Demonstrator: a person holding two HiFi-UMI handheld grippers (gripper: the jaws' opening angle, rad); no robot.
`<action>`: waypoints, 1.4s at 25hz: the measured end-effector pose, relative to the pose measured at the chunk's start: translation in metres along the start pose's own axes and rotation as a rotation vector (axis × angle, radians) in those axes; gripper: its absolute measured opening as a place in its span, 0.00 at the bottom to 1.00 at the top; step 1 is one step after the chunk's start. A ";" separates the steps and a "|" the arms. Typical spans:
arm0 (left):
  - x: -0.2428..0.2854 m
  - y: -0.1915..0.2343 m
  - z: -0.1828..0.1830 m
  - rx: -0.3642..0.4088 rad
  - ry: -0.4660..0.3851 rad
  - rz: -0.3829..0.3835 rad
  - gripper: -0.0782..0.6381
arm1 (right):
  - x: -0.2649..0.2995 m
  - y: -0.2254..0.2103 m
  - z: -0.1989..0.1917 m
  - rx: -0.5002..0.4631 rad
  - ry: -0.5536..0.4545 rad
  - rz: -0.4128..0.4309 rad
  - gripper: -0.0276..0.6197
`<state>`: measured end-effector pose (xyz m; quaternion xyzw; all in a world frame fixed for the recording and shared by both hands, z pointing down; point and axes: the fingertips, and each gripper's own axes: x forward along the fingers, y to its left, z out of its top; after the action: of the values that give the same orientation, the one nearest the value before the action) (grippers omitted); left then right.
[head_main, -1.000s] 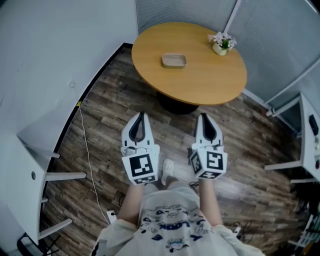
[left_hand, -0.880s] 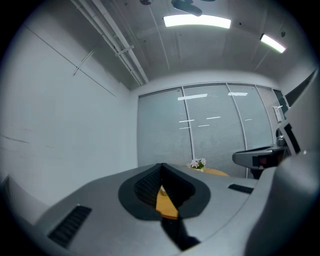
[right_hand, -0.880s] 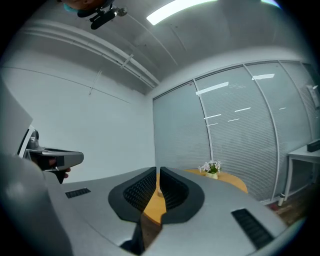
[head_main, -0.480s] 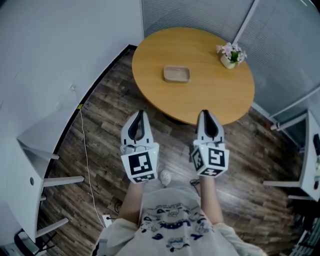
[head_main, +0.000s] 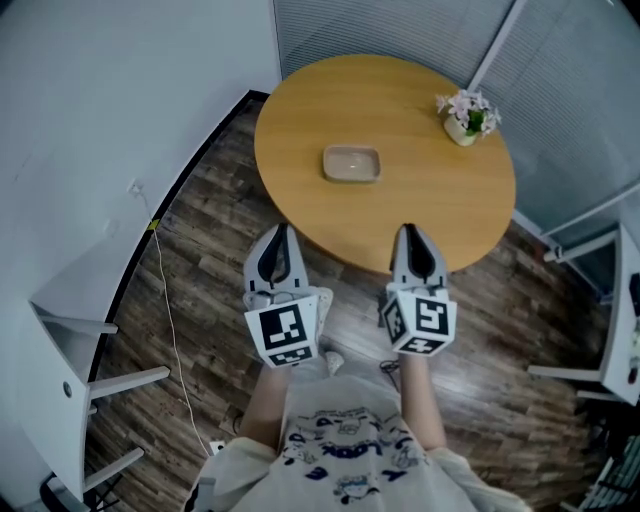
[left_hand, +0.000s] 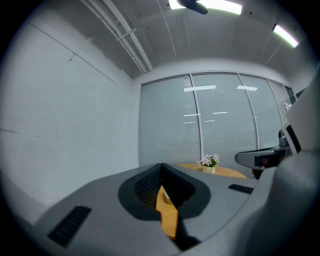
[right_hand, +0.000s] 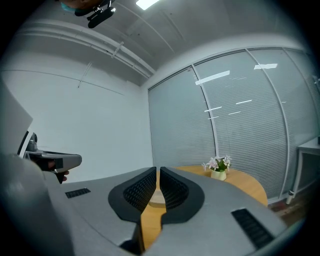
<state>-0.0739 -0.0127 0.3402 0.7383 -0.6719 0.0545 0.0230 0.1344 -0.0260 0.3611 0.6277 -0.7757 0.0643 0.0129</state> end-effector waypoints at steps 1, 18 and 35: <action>0.010 0.000 -0.001 0.003 0.004 -0.007 0.11 | 0.009 -0.002 -0.001 0.001 0.004 -0.002 0.05; 0.189 0.015 -0.032 -0.009 0.133 -0.130 0.11 | 0.164 -0.043 -0.022 0.052 0.087 -0.127 0.05; 0.279 0.006 -0.115 -0.103 0.380 -0.217 0.11 | 0.238 -0.072 -0.088 0.112 0.262 -0.185 0.05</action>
<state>-0.0605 -0.2768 0.4855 0.7806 -0.5739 0.1553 0.1926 0.1493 -0.2618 0.4781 0.6825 -0.7014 0.1873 0.0849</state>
